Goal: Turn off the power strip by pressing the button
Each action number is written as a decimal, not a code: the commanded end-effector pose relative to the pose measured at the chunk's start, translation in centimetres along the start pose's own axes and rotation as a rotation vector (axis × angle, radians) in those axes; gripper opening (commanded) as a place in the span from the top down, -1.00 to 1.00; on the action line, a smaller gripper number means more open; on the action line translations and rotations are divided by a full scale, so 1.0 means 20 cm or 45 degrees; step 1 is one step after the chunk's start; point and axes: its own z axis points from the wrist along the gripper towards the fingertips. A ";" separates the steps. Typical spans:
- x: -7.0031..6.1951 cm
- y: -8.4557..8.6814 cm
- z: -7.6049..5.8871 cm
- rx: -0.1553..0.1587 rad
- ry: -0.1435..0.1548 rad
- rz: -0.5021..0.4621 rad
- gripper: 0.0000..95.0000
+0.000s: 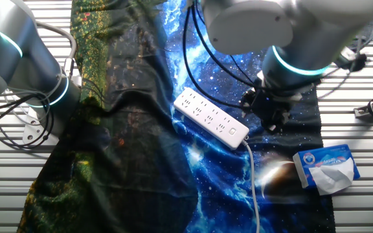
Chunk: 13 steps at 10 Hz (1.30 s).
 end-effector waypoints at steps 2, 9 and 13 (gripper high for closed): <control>0.00 -0.01 0.00 0.079 0.101 0.052 -0.20; 0.00 -0.01 0.00 0.078 0.092 0.079 -0.20; 0.03 -0.02 0.04 0.064 0.077 0.059 -0.20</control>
